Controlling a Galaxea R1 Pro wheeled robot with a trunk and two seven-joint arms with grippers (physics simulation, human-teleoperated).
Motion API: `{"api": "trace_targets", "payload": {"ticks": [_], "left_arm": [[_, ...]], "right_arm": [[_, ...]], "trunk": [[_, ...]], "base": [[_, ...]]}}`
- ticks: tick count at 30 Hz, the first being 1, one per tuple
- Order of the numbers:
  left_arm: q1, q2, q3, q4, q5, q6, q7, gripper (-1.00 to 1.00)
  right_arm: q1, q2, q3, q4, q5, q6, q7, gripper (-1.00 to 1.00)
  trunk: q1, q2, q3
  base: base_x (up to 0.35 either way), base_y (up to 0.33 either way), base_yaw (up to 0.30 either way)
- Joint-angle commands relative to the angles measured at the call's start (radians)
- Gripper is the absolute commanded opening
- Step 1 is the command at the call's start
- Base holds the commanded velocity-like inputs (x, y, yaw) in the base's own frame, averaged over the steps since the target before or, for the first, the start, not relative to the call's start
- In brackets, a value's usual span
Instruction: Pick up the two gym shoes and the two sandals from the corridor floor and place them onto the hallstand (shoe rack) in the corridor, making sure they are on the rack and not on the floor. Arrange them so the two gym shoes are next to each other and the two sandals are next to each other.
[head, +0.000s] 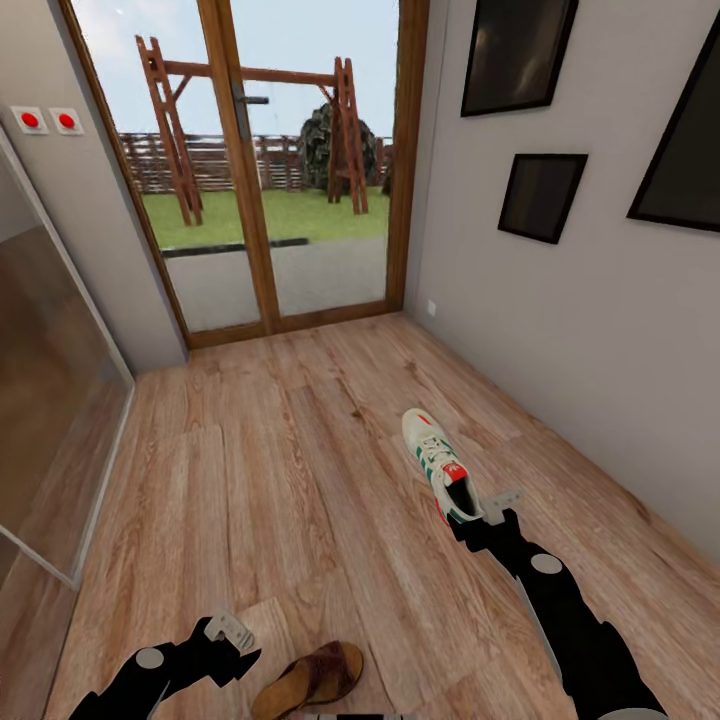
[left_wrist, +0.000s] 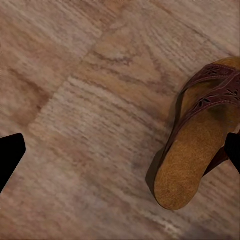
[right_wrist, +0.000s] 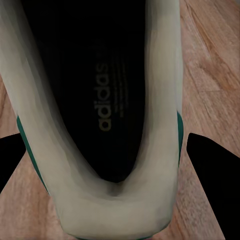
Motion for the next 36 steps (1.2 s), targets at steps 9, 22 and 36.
{"api": "trace_targets", "payload": {"ticks": [9, 22, 36], "left_arm": [[-0.001, -0.001, 0.008, 0.003, -0.011, -0.007, -0.006, 1.0], [-0.001, -0.005, 0.005, -0.004, -0.011, -0.007, -0.006, 1.0], [-0.01, -0.008, -0.098, -0.006, -0.049, -0.002, -0.015, 1.0]], "right_arm": [[0.0, 0.0, -0.001, -0.002, 0.01, 0.005, 0.008, -1.0], [0.0, 0.0, -0.001, -0.001, 0.011, 0.005, 0.008, -1.0], [0.0, 0.002, -0.001, 0.001, 0.011, 0.006, 0.008, -1.0]], "trunk": [[0.0, 0.0, -0.001], [0.0, 0.0, -0.001], [0.0, 0.0, -0.001]], "base": [[-0.059, 0.0, 0.0], [-0.006, 0.0, 0.0], [0.0, 0.0, 0.0]]}}
